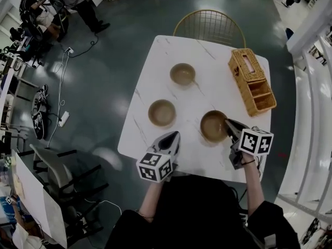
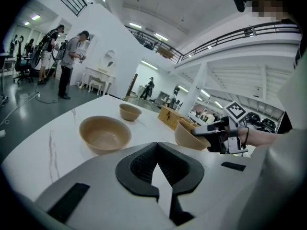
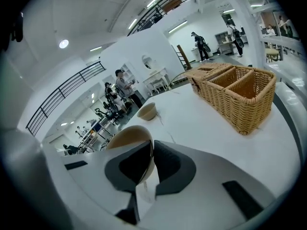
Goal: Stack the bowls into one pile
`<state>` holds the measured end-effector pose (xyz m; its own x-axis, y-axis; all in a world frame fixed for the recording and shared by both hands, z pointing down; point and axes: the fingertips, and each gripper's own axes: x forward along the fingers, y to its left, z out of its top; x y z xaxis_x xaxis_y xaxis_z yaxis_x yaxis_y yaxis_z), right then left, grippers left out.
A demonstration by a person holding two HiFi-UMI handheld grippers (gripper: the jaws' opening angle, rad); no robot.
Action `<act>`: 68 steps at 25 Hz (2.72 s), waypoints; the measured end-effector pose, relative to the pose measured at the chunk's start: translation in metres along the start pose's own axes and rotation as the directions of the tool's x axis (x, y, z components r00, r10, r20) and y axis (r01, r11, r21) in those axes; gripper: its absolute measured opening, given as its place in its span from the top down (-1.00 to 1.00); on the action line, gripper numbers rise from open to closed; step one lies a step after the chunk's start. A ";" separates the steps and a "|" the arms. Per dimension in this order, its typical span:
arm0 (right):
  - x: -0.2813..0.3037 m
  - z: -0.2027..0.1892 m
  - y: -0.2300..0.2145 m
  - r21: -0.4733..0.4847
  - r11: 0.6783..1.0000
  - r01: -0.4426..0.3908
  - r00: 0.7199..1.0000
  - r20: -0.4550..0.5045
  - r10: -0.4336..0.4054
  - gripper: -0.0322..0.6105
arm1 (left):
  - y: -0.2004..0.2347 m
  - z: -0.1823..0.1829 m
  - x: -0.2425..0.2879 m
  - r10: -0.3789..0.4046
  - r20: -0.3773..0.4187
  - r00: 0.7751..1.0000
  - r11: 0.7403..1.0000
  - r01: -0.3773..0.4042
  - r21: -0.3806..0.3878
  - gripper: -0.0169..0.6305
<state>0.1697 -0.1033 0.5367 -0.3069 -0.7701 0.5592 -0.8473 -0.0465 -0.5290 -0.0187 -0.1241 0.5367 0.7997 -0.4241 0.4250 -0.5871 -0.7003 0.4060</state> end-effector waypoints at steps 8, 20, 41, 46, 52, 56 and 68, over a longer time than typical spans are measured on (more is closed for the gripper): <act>0.025 0.011 0.036 -0.030 0.997 -0.064 0.998 -0.013 0.064 0.81 | 0.021 0.010 -0.019 0.051 0.040 0.998 0.999 -0.050 -0.018 0.91; 0.063 0.014 0.082 -0.034 0.988 -0.153 0.988 -0.033 0.152 0.81 | 0.053 0.009 -0.045 0.127 0.063 0.990 0.991 -0.124 -0.056 0.91; 0.135 0.022 0.134 -0.013 0.980 -0.200 0.980 -0.019 0.200 0.81 | 0.093 0.000 -0.057 0.215 0.049 0.975 0.972 -0.209 -0.109 0.91; 0.150 0.016 0.136 -0.028 0.981 -0.191 0.981 -0.036 0.190 0.81 | 0.103 -0.003 -0.057 0.222 0.038 0.974 0.970 -0.217 -0.110 0.91; 0.165 0.011 0.133 -0.057 0.985 -0.160 0.986 -0.051 0.157 0.81 | 0.106 -0.005 -0.054 0.215 0.018 0.977 0.972 -0.212 -0.100 0.91; 0.173 0.009 0.132 -0.085 0.985 -0.147 0.988 -0.056 0.142 0.81 | 0.108 -0.007 -0.052 0.218 0.008 0.976 0.972 -0.216 -0.092 0.91; 0.183 0.004 0.137 -0.213 0.969 -0.124 0.990 -0.087 0.108 0.81 | 0.111 -0.011 -0.046 0.220 -0.010 0.975 0.970 -0.220 -0.104 0.91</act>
<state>-0.0010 -0.2529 0.5640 -0.4329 -0.7123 0.5525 -0.8754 0.1858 -0.4463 -0.1223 -0.1757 0.5709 0.6495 -0.5621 0.5121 -0.7585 -0.5259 0.3848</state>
